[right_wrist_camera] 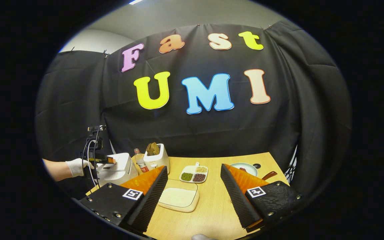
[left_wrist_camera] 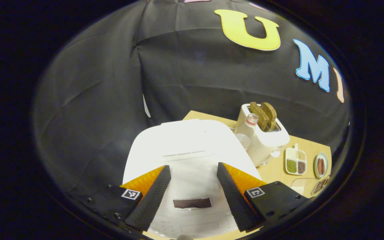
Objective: Close the left gripper, press the button to open the rice cooker; take a wooden spoon from the chopstick holder with the right hand, scoop a spoonful of rice and pour it into the rice cooker, then put the wooden spoon back into the chopstick holder.
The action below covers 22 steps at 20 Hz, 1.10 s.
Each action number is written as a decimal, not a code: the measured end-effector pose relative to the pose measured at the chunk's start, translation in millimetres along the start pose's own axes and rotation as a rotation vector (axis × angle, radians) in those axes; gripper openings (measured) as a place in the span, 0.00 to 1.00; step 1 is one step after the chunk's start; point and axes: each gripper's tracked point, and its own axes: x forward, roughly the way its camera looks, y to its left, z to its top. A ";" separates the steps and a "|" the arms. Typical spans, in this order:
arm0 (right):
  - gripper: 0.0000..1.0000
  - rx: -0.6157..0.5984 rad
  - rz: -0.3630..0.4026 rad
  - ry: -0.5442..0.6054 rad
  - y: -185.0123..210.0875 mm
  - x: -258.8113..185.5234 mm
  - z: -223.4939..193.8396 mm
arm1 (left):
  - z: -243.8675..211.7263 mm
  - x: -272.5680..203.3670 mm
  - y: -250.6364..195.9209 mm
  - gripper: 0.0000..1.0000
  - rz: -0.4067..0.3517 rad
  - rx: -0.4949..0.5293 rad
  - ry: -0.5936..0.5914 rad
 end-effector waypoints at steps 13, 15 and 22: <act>0.98 0.090 0.057 0.013 15.6 8.2 0.2 | -10.5 7.8 -6.4 0.99 -0.044 0.061 0.032; 0.93 0.097 0.066 0.007 19.4 6.3 2.1 | -11.5 9.3 -5.9 0.99 -0.046 0.058 0.035; 0.98 0.088 0.059 0.001 16.7 3.7 6.9 | -8.5 7.4 -7.0 0.97 -0.028 0.099 0.024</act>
